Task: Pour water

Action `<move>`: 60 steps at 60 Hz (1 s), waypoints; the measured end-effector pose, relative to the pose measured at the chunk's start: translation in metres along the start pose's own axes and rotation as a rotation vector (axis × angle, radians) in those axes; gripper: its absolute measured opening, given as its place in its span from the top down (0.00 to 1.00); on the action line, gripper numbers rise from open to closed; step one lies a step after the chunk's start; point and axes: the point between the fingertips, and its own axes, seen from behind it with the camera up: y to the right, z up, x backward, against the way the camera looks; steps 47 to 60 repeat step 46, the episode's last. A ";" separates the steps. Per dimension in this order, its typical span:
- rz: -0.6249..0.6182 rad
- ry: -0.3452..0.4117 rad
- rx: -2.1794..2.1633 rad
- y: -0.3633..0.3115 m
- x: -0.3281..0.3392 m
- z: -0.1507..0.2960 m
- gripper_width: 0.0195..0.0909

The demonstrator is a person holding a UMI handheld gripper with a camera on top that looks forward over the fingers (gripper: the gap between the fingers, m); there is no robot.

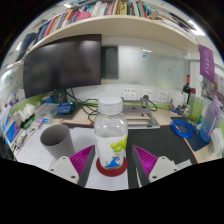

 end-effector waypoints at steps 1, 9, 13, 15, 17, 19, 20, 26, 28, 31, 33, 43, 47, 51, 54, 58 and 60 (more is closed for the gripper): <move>-0.004 -0.006 0.001 0.000 0.006 -0.002 0.20; -0.037 -0.074 -0.023 -0.005 0.059 -0.021 0.16; -0.051 -0.099 -0.045 -0.009 0.087 -0.022 0.16; -0.057 -0.104 -0.048 -0.012 0.100 -0.020 0.16; -0.060 -0.103 -0.045 -0.015 0.113 -0.017 0.16; -0.067 -0.099 -0.039 -0.015 0.123 -0.012 0.16; -0.071 -0.098 -0.036 -0.015 0.129 -0.010 0.15; -0.093 -0.073 -0.027 -0.015 0.154 0.006 0.16; -0.095 -0.063 -0.033 -0.015 0.161 0.010 0.16; -0.098 -0.046 -0.036 -0.015 0.170 0.018 0.16; -0.103 -0.039 -0.036 -0.013 0.173 0.021 0.16; -0.139 0.005 -0.042 -0.002 0.186 0.037 0.16; -0.145 0.016 -0.044 0.000 0.187 0.041 0.16; -0.145 0.016 -0.044 0.000 0.187 0.041 0.16; -0.145 0.016 -0.044 0.000 0.187 0.041 0.16; -0.145 0.016 -0.044 0.000 0.187 0.041 0.16; -0.145 0.016 -0.044 0.000 0.187 0.041 0.16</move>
